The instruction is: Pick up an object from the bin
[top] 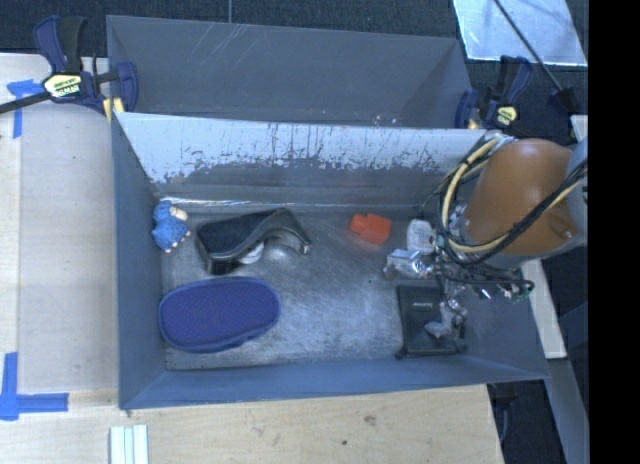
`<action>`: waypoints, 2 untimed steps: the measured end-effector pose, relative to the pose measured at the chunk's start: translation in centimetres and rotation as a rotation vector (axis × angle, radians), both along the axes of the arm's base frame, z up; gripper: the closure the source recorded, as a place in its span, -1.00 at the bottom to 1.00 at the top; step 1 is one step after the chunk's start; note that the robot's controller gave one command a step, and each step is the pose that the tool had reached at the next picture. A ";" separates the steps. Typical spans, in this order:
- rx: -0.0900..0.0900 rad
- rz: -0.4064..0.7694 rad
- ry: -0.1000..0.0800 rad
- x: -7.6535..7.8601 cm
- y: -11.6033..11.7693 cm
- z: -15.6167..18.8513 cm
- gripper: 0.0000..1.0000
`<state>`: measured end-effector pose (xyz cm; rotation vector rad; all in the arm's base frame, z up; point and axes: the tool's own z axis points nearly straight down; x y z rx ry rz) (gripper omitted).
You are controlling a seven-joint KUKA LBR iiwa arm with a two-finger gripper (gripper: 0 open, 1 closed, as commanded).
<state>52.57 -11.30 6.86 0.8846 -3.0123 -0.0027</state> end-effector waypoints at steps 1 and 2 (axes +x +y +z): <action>-0.001 0.001 -0.005 0.2 0.0 0.2 1.00; -0.001 0.002 -0.004 0.2 0.0 0.2 -1.00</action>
Offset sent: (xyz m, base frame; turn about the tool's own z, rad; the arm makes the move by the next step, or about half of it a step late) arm 0.0000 0.0000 0.0000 0.0000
